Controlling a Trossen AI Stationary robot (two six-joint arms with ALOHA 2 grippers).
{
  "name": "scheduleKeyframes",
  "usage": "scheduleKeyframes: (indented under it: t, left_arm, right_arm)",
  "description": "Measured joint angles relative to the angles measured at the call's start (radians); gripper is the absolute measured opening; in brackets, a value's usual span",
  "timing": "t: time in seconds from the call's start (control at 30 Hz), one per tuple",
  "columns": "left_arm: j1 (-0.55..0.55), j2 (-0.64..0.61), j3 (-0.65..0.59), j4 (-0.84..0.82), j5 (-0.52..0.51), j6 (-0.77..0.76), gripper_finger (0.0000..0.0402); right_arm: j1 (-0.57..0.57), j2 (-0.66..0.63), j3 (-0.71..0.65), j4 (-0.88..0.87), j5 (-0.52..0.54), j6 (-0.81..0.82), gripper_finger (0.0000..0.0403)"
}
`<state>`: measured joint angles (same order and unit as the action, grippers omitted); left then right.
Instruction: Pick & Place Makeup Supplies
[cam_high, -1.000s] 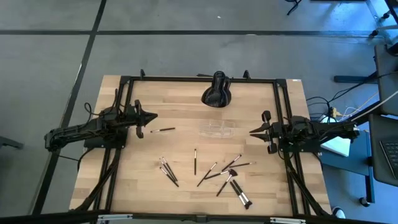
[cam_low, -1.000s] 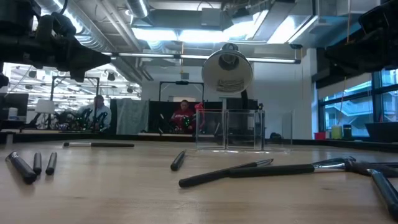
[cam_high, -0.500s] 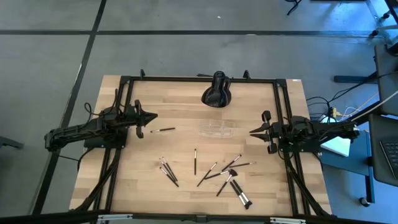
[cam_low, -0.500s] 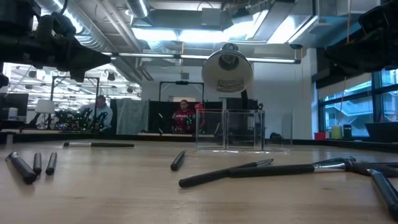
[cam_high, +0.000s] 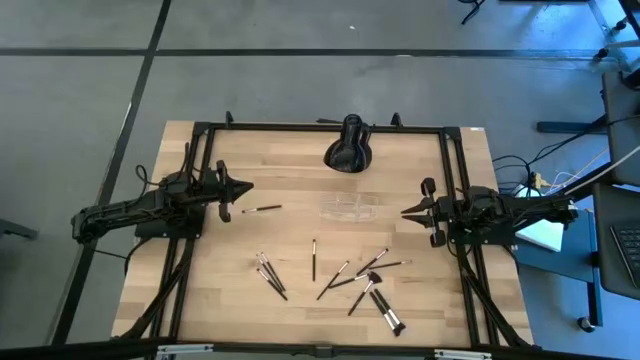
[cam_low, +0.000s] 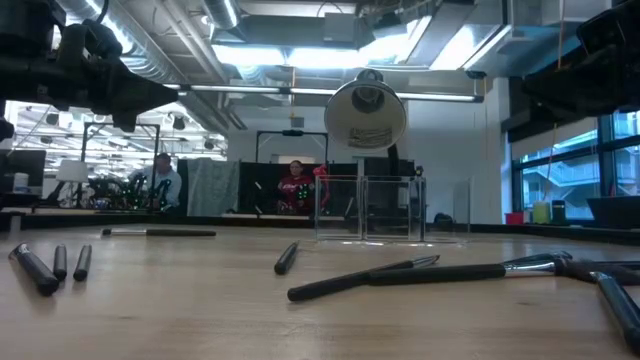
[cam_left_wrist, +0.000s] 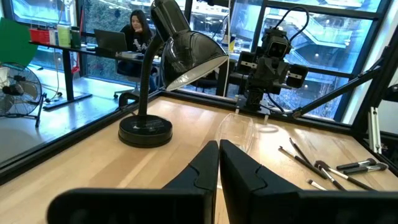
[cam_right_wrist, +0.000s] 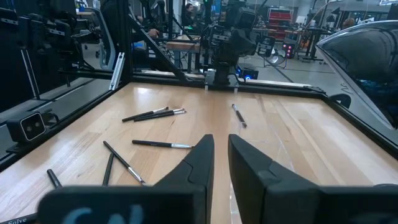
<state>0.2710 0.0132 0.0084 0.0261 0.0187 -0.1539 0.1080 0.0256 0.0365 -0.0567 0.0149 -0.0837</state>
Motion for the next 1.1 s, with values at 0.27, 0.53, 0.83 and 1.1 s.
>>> scheduleKeyframes:
  t: [0.27,0.53,0.83,1.1]
  left_arm:
    - [0.000,0.000,0.000,0.000,0.000,0.000,0.0012]
    - [0.000,0.000,0.000,0.000,0.000,0.000,0.0013]
    - [0.000,0.000,0.000,0.000,0.000,0.000,0.0013]
    - [0.000,0.000,0.000,0.000,0.000,0.000,0.0013]
  right_arm:
    - [0.000,0.000,-0.001,0.057,0.000,0.011,0.0049]
    - [0.000,-0.001,0.002,0.561,0.241,0.215,0.0049]
    - [0.000,0.001,0.000,0.257,0.469,0.305,0.0049]
    - [0.000,0.019,-0.001,0.120,0.331,0.591,0.0049]
